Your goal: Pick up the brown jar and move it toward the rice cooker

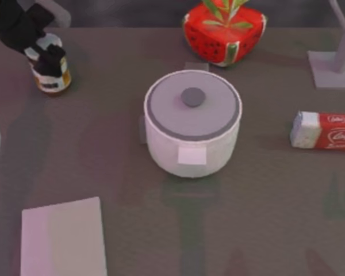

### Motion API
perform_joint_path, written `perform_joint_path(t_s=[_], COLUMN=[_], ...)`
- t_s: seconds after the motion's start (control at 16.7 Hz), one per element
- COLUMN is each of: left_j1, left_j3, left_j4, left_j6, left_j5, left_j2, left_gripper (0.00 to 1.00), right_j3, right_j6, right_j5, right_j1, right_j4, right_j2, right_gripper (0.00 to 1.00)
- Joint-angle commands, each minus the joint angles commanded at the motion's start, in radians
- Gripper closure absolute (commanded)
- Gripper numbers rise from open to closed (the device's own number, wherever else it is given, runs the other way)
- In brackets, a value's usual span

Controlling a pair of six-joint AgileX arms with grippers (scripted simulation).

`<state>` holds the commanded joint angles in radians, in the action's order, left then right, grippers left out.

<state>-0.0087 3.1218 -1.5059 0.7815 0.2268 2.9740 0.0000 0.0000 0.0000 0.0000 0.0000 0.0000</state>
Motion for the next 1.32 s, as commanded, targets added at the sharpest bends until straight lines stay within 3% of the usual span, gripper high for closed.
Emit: perform_joint_path(t_s=[0.36, 0.6, 1.32], left_j1=[0.004, 0.007, 0.029], left_j3=[-0.002, -0.113, -1.040], left_j4=[0.001, 0.039, 0.278], left_j6=[0.002, 0.001, 0.004], left_j5=[0.000, -0.002, -0.010], left_j2=[-0.002, -0.098, -0.731], left_gripper=[1.00, 1.00, 1.00], right_j3=[0.000, 0.000, 0.000], right_j6=[0.000, 0.000, 0.000], right_j5=[0.000, 0.000, 0.000], right_j1=[0.000, 0.000, 0.000], right_j4=[0.000, 0.000, 0.000], right_j2=[0.000, 0.000, 0.000], right_gripper=[0.00, 0.00, 0.00])
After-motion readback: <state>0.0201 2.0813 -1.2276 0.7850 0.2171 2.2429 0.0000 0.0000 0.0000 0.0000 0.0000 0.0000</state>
